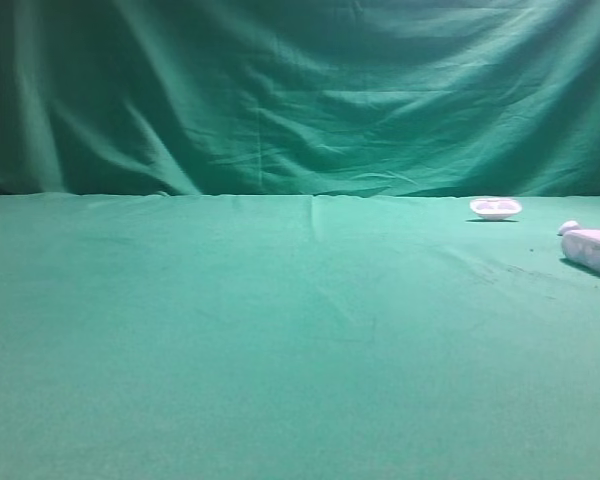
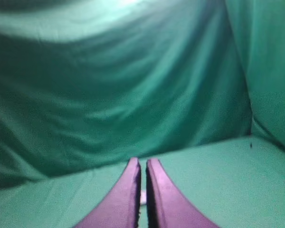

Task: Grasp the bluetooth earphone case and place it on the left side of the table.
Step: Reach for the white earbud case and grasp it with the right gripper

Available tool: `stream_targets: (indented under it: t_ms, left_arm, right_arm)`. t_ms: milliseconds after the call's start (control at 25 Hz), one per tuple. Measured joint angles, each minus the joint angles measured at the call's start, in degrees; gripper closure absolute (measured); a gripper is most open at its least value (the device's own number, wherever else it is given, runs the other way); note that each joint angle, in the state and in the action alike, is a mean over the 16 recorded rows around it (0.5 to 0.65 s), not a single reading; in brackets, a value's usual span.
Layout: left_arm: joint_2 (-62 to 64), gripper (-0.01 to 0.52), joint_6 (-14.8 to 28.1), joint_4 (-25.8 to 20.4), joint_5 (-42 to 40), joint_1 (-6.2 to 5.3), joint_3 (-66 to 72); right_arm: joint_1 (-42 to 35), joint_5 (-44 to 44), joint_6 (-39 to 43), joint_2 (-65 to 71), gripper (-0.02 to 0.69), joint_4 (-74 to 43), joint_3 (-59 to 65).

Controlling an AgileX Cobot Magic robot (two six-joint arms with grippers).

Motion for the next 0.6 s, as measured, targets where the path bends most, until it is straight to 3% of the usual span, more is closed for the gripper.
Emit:
stream_targets:
  t_ms: [200, 600]
  left_arm:
    - [0.0, 0.514, 0.0, 0.0, 0.0, 0.0, 0.0]
    - [0.0, 0.514, 0.0, 0.0, 0.0, 0.0, 0.0]
  right_arm:
    - [0.0, 4.5, 0.2, 5.2, 0.665, 0.6, -7.2]
    - [0.1, 28.2, -1.3, 26.5, 0.665, 0.9, -24.9]
